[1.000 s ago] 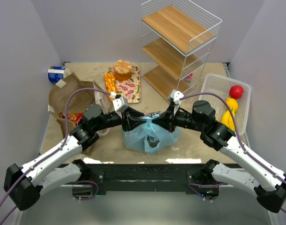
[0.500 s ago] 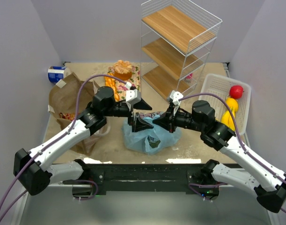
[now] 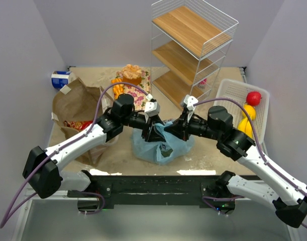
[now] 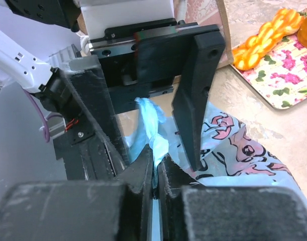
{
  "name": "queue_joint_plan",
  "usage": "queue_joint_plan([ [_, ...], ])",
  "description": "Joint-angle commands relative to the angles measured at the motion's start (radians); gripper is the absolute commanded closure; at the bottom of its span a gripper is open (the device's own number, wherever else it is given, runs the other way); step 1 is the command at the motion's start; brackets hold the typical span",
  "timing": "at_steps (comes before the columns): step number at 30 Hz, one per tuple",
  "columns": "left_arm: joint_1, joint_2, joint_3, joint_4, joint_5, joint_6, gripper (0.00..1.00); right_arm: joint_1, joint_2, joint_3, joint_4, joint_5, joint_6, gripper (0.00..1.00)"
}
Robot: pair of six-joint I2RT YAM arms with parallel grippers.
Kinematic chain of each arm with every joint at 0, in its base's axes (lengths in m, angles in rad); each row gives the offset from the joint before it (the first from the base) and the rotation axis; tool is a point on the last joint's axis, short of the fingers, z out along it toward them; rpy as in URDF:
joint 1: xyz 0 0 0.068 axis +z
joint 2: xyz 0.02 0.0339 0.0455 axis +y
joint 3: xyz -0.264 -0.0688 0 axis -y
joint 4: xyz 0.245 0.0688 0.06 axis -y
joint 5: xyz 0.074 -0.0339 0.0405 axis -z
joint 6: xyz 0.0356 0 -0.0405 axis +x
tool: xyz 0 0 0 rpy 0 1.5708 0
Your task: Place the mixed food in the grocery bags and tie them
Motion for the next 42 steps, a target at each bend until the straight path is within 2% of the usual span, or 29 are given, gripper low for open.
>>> queue_joint_plan([
  [1, -0.002, -0.015, -0.043, 0.133, 0.016, -0.033, 0.48, -0.002, 0.001, 0.032, 0.012, 0.013, 0.033, 0.85],
  [2, -0.002, -0.016, -0.049, 0.156, 0.017, -0.036, 0.57, -0.001, -0.001, 0.023, 0.019, 0.010, 0.046, 0.83],
  [5, -0.002, -0.024, -0.065, 0.176, 0.013, -0.043, 0.71, -0.001, -0.004, -0.003, 0.056, 0.010, 0.103, 0.60],
  [6, -0.004, -0.026, -0.066, 0.176, 0.011, -0.040, 0.74, -0.001, -0.004, -0.010, 0.070, 0.002, 0.117, 0.49],
  [9, -0.004, -0.027, -0.069, 0.169, 0.008, -0.033, 0.83, -0.002, -0.001, -0.027, 0.114, -0.021, 0.169, 0.38],
  [11, -0.002, -0.029, -0.071, 0.167, 0.010, -0.033, 0.86, -0.002, -0.004, -0.035, 0.139, -0.021, 0.200, 0.36],
  [22, -0.002, -0.045, -0.077, 0.158, -0.010, -0.023, 0.88, -0.044, -0.036, -0.078, 0.202, -0.012, 0.284, 0.37],
  [26, -0.002, -0.053, -0.082, 0.161, -0.017, -0.021, 0.88, -0.068, -0.045, -0.089, 0.202, -0.015, 0.298, 0.43],
  [40, -0.002, -0.059, -0.082, 0.161, -0.021, -0.023, 0.88, -0.119, -0.088, -0.122, 0.227, -0.006, 0.352, 0.49],
  [42, -0.002, -0.061, -0.083, 0.159, -0.021, -0.021, 0.88, -0.123, -0.086, -0.127, 0.227, -0.006, 0.352, 0.55],
])
